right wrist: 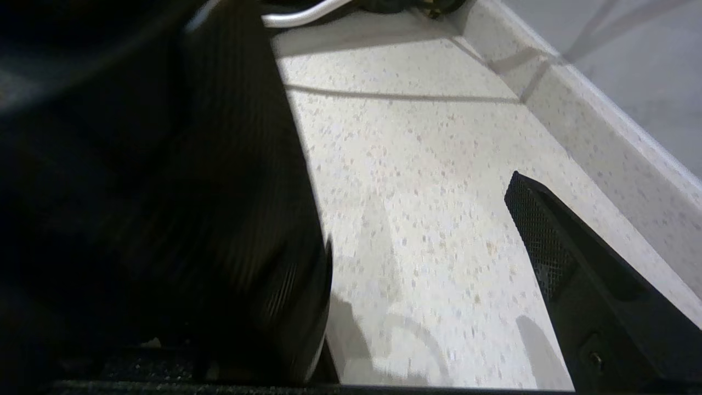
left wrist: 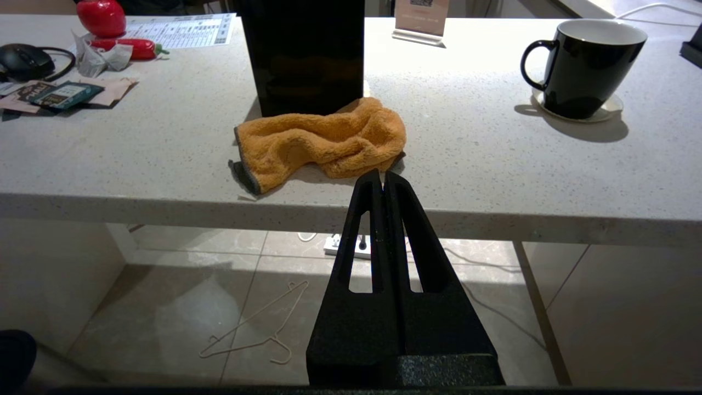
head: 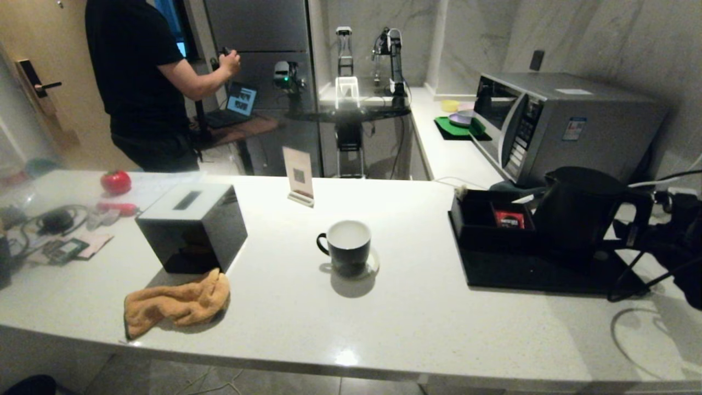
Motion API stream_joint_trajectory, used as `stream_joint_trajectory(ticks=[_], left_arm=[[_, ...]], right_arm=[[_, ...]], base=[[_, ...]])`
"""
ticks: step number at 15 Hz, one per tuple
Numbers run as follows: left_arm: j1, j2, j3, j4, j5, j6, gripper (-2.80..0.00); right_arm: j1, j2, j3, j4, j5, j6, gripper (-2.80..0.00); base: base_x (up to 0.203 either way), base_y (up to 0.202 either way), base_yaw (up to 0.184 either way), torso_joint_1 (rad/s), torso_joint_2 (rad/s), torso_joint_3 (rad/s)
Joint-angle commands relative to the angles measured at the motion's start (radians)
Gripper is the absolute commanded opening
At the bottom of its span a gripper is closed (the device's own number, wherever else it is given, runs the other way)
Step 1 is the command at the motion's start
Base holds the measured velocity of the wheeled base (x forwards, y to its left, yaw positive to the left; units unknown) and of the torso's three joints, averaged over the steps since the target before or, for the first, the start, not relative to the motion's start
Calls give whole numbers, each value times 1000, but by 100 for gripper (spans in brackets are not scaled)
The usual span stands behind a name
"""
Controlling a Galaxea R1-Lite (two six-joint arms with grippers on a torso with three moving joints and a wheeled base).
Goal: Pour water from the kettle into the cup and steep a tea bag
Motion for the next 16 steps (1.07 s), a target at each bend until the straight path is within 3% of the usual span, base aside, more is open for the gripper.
stream_joint_trajectory(ticks=[1,16], left_arm=[[0,0,0,0,0,1,-280],[0,0,0,0,0,-1,-280]], right_arm=[[4,25,-29,-7,0,-1,0],[43,72,-167,-8,-57,0,0]], base=[[0,0,0,0,0,0],[0,0,0,0,0,0]])
